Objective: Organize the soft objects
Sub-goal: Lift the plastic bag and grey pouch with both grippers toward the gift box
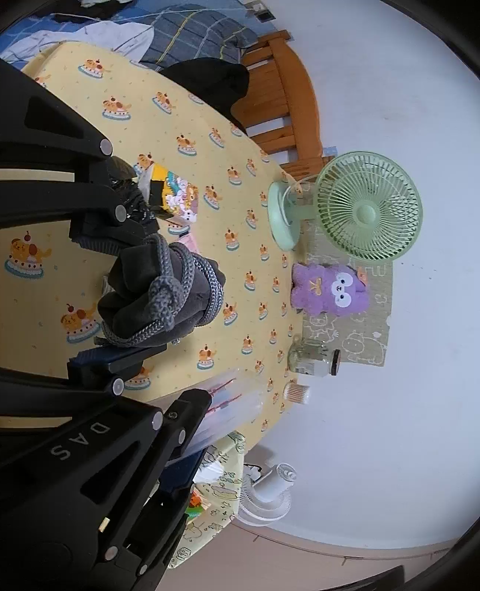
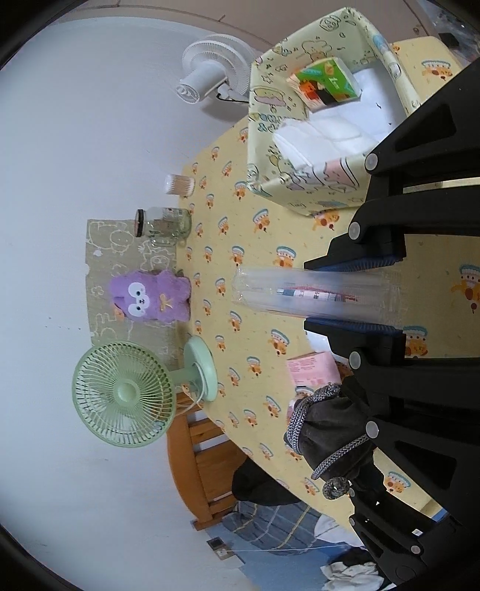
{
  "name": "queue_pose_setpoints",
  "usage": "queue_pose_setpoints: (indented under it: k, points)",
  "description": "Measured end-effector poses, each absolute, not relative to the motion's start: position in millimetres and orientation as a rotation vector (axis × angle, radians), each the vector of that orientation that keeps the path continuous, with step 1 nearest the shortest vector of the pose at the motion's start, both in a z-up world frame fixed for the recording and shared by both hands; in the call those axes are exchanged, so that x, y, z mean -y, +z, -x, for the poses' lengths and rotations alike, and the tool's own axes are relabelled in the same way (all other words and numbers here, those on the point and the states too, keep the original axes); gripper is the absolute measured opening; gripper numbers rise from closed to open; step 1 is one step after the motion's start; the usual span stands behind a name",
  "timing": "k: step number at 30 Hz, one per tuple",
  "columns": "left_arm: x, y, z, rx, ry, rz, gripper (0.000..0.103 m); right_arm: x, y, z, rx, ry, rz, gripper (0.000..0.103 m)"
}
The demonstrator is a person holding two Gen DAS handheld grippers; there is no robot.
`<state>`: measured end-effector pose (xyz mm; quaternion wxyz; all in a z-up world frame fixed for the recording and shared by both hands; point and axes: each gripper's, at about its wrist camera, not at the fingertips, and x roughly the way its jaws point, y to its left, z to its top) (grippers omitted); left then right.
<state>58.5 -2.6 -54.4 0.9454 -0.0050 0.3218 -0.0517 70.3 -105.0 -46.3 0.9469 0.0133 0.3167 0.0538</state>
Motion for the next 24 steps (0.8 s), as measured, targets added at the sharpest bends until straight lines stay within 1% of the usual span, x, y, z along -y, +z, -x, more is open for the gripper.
queue_pose_setpoints:
  k: [9,24]
  points:
    - [14.5,-34.2,-52.6,-0.616,-0.114,0.000,0.042,117.4,-24.5,-63.9,-0.609,0.102,-0.029,0.026]
    - [39.6,-16.9,-49.6,-0.585,-0.118,-0.026,0.042,139.9,-6.9,-58.3,-0.579,0.094,-0.025,0.026]
